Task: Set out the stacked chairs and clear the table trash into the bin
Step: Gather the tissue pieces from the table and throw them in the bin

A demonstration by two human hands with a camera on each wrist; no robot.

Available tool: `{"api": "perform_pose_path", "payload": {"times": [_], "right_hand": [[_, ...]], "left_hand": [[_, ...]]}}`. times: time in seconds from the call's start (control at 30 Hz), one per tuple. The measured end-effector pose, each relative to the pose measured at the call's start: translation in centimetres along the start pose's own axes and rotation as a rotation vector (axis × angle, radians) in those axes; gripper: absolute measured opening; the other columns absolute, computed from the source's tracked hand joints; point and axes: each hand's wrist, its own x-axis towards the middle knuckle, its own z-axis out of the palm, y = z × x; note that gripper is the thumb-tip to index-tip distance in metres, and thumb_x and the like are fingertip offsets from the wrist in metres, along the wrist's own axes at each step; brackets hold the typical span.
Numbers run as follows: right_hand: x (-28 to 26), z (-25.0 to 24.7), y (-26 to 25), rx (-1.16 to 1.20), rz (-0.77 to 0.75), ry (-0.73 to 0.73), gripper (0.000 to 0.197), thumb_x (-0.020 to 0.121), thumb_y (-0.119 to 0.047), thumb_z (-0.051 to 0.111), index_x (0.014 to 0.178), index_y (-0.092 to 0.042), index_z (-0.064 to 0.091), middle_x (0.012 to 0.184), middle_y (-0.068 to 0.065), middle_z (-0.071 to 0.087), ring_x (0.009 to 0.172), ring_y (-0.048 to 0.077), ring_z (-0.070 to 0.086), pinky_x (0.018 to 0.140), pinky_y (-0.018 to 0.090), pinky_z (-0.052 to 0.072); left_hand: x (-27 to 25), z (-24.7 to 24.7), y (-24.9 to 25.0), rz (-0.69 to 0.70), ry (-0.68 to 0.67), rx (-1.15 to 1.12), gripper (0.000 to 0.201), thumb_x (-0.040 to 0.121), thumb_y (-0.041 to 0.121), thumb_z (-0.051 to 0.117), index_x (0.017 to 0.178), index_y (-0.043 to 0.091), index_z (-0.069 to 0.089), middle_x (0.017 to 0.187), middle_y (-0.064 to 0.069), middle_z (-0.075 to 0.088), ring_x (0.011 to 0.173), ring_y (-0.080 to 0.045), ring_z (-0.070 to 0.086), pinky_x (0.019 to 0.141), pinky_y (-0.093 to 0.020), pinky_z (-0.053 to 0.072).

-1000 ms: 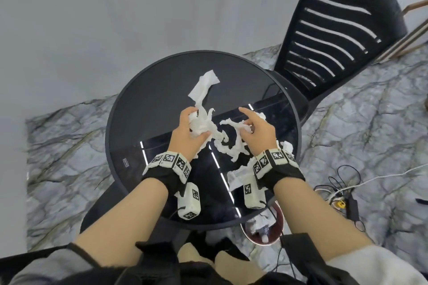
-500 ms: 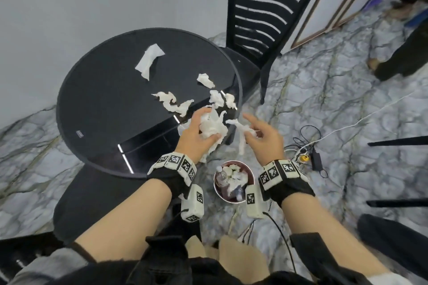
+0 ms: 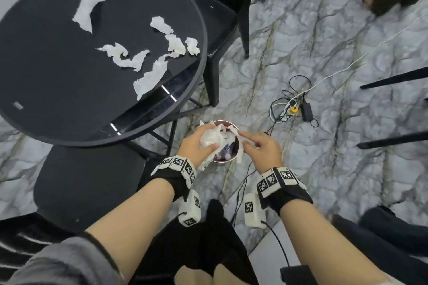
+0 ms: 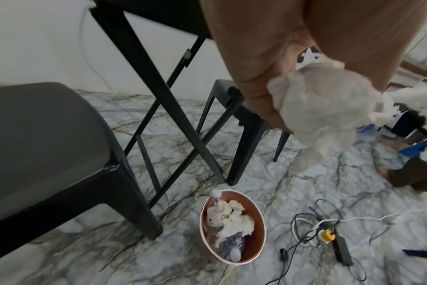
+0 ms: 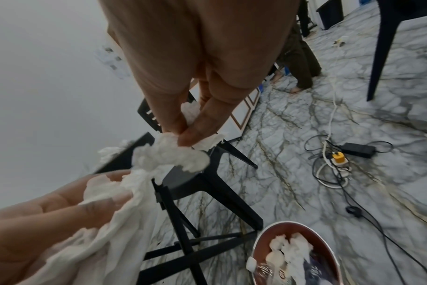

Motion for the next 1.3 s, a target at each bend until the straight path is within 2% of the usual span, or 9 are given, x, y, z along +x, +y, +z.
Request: {"api": "perform_pose_path", "payload": {"times": [0.1,0.2,0.33,0.5,0.67,0.77,0.93,1.23,1.3], "right_hand": [[0.5,1.7,3.5,-0.015,0.077,0.009,0.029,0.082,-0.01,0.066,0.107,-0.024,0.072,0.082,0.0,0.06,0.068,0.013,0.05,0.063,0.006,0.037],[1.9,4.2,7.7,-0.024,0.118,0.008,0.028,0.083,-0.012,0.067,0.108,-0.024,0.071,0.075,-0.014,0.053,0.063,0.003,0.047,0.061,0.002,0.035],[5.6,8.5,14.3,0.009,0.145,0.012,0.028,0.082,-0.009,0.067,0.107,-0.021,0.072,0.079,-0.008,0.057,0.058,0.002,0.044,0.059,0.003,0.037],[11.8,13.6,23.1,0.015,0.166,0.071,0.027,0.084,-0.011,0.066,0.109,-0.019,0.072,0.079,-0.016,0.055,0.064,0.0,0.048,0.062,0.003,0.037],[15.1,17.6,29.5,0.119,0.249,-0.05,0.037,0.087,-0.019,0.065,0.124,-0.021,0.062,0.118,-0.001,0.065,0.1,0.012,0.062,0.093,0.021,0.046],[15.6,17.8,30.6,0.121,0.257,-0.069,0.039,0.086,-0.021,0.065,0.125,-0.026,0.061,0.122,0.002,0.065,0.105,0.014,0.063,0.1,0.037,0.049],[11.5,13.5,24.5,0.126,0.229,-0.083,0.036,0.087,-0.019,0.063,0.123,-0.022,0.062,0.114,0.004,0.068,0.097,0.015,0.066,0.095,0.037,0.052],[1.6,3.7,4.2,0.159,0.039,-0.1,0.034,0.089,-0.018,0.062,0.122,-0.029,0.061,0.109,-0.009,0.068,0.098,-0.001,0.062,0.081,0.006,0.045],[0.9,2.4,0.0,0.17,-0.009,-0.118,0.032,0.089,-0.023,0.061,0.118,-0.038,0.06,0.111,-0.011,0.067,0.101,-0.002,0.06,0.083,0.009,0.047]], "left_hand": [[2.5,1.6,-3.3,-0.049,-0.025,0.074,0.045,0.081,0.025,0.07,0.121,0.038,0.052,0.112,-0.004,0.06,0.101,-0.023,0.059,0.091,-0.031,0.048],[5.9,3.7,-7.4,-0.083,-0.056,0.121,0.05,0.081,0.022,0.07,0.125,0.034,0.049,0.122,-0.008,0.059,0.11,-0.027,0.056,0.099,-0.037,0.045],[11.5,7.4,-13.5,-0.064,-0.041,0.168,0.056,0.081,0.019,0.069,0.13,0.03,0.045,0.129,-0.008,0.055,0.117,-0.027,0.052,0.1,-0.035,0.042],[19.6,11.7,-19.8,-0.076,0.016,0.156,0.064,0.081,0.021,0.069,0.136,0.031,0.039,0.138,-0.005,0.049,0.123,-0.027,0.048,0.101,-0.032,0.038],[24.0,15.3,-24.4,-0.049,-0.212,0.171,0.105,0.076,0.025,0.076,0.149,0.031,0.002,0.152,-0.003,0.029,0.136,-0.021,0.033,0.104,-0.024,0.028],[23.8,15.1,-25.1,-0.047,-0.208,0.216,0.103,0.077,0.028,0.075,0.15,0.032,0.002,0.152,-0.004,0.032,0.136,-0.021,0.036,0.101,-0.023,0.029],[18.6,11.9,-20.9,0.004,-0.133,0.134,0.082,0.077,0.028,0.075,0.144,0.032,0.028,0.141,0.0,0.047,0.119,-0.019,0.055,0.102,-0.042,0.045],[2.0,0.0,-4.2,0.292,0.037,0.183,0.043,0.084,0.027,0.067,0.124,0.031,0.05,0.119,0.013,0.051,0.107,0.005,0.05,0.096,-0.024,0.044],[-0.3,-3.0,-1.8,0.324,0.131,0.188,0.039,0.084,0.027,0.067,0.121,0.028,0.053,0.116,0.014,0.051,0.105,0.002,0.051,0.094,-0.026,0.046]]}}
